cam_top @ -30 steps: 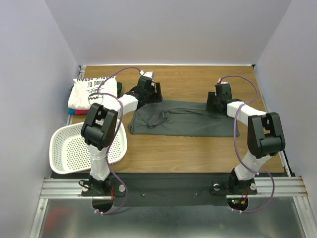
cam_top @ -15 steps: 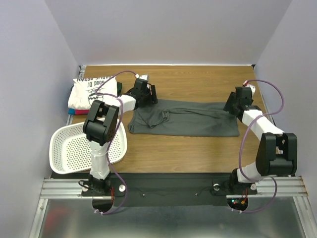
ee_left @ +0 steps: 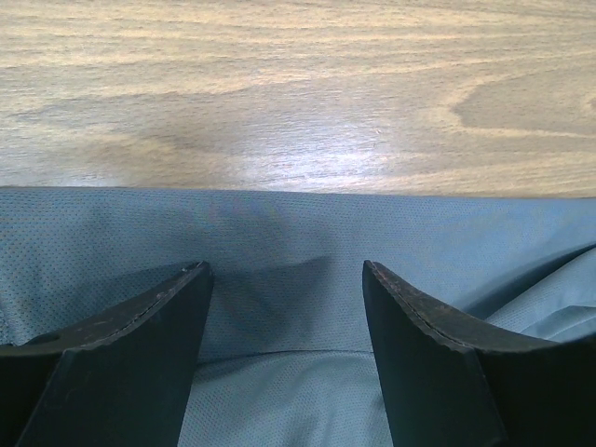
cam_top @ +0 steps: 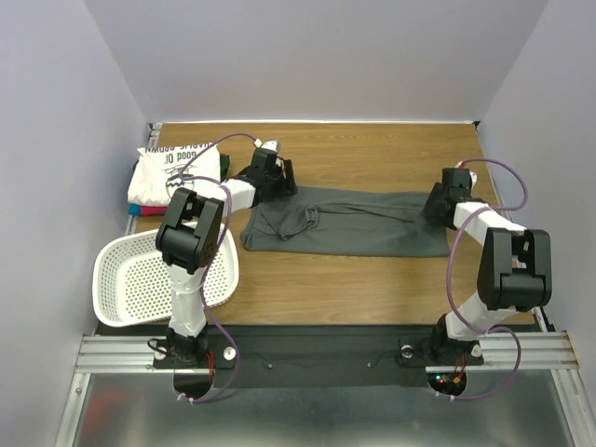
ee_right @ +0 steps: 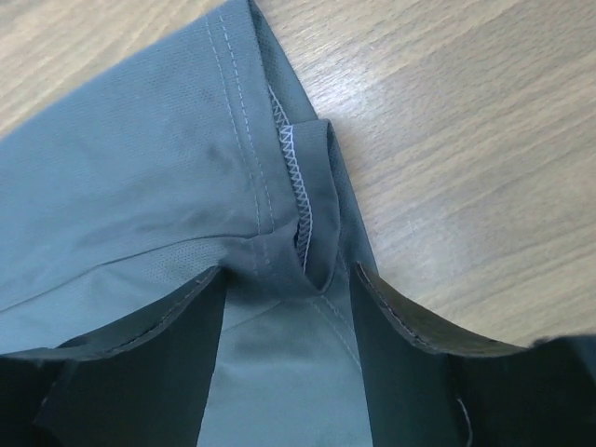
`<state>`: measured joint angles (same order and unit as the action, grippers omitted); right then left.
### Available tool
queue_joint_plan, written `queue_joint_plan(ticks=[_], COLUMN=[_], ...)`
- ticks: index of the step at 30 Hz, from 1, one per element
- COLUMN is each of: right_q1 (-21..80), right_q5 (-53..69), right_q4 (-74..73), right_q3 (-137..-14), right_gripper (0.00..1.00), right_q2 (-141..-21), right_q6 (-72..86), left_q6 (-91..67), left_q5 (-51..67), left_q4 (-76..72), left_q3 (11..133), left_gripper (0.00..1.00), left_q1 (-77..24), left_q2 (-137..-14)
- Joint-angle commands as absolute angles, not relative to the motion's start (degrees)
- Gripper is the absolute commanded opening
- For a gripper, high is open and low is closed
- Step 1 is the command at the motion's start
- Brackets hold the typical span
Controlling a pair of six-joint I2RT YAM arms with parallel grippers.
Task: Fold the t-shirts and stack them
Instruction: Fold the tshirt
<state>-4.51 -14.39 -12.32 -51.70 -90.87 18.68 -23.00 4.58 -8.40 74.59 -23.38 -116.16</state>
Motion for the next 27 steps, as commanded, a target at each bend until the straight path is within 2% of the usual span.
queue_joint_plan(ticks=[1,5,8,9,12,17,24,26,27], right_q1=[-5.1,-5.1,-5.1,-5.1,-5.1,-5.1,-5.1,-5.1,-5.1], right_q5=[-13.6,-13.1,-13.4,-13.7,-15.7,-19.2,-22.1,-22.2,-22.2], right_q4=[-8.6,-6.7,-6.3,-6.4,-6.6,-6.6,-7.5,-8.0,-8.3], right_q3=[-54.2,-54.1,-54.1,-53.6,-52.6,-50.6,-49.7,-50.0,-50.3], right_gripper=[0.57,0.45,0.28,0.16,0.04,0.06,0.07,0.12,0.18], right_q2=[-93.2,-94.1,-93.8,-93.3,-90.9,-87.0,-88.2,-89.7,-90.3], right_q6=[18.4,17.8,17.3,17.0,16.4,16.3,16.2,16.3,16.4], left_q6=[-23.2,-23.1,-23.1,-23.0,-22.9,-22.8,-22.5,-22.5,-22.4], left_q5=[5.7,5.7,5.8,5.8,5.8,6.2,6.2,6.1,6.0], left_q4=[-7.5,-7.3,-7.4,-7.5,-7.5,-7.3,-7.4,-7.4,-7.4], left_q3=[73.2,73.1,73.1,73.2,73.3,73.6,73.2,73.2,73.2], left_gripper=[0.77,0.77,0.77,0.77,0.77,0.77,0.77,0.77,0.77], left_q1=[-23.0,-22.8,-22.6,-22.5,-22.3,-21.7,-21.4,-21.4,-21.4], left_q2=[-114.6,-114.6,-114.7,-114.7,-114.9,-115.6,-115.9,-115.8,-115.6])
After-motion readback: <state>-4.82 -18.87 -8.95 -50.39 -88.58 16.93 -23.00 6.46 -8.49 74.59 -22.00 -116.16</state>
